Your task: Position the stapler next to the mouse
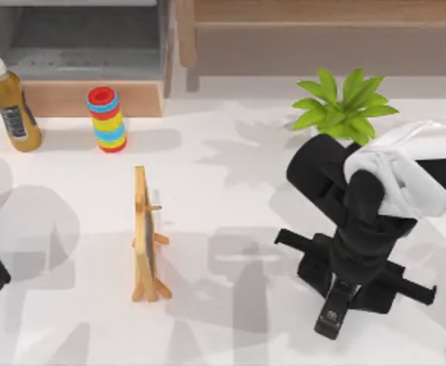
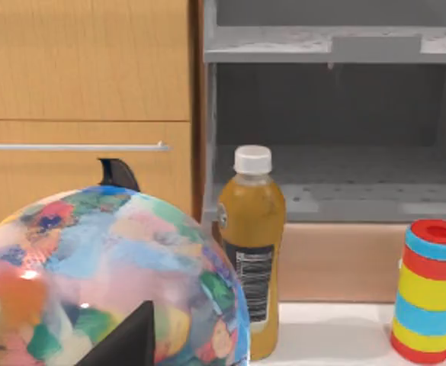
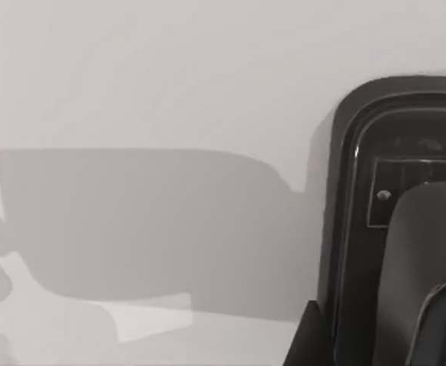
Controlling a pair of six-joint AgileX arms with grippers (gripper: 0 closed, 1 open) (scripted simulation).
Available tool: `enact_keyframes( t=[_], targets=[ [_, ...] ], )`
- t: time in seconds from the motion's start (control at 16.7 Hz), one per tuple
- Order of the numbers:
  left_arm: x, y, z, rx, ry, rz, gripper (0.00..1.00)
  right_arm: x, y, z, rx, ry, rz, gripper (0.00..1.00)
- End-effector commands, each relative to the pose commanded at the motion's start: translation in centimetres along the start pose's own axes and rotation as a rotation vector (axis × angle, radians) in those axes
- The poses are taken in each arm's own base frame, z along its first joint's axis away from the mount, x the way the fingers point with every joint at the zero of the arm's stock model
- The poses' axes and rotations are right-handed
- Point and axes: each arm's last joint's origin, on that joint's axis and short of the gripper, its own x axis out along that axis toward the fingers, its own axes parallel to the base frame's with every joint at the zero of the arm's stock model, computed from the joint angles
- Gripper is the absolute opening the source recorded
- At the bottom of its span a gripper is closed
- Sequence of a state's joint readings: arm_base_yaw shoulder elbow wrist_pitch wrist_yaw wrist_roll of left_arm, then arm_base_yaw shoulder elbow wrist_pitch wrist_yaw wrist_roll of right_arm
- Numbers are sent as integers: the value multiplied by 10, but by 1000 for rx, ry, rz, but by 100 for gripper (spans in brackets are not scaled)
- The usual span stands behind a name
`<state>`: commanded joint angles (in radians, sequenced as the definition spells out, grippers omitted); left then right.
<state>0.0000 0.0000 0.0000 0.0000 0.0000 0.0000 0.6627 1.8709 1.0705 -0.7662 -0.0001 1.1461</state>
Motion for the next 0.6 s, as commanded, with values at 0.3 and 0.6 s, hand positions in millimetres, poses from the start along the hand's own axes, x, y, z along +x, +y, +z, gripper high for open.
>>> enact_keyframes(
  t=[0.3,0.6],
  targets=[
    [0,0,0,0,0,0,100,-20,0,0,1,1,-3,0],
    [0,0,0,0,0,0,100,-27,0,0,1,2,-4,0]
  ],
)
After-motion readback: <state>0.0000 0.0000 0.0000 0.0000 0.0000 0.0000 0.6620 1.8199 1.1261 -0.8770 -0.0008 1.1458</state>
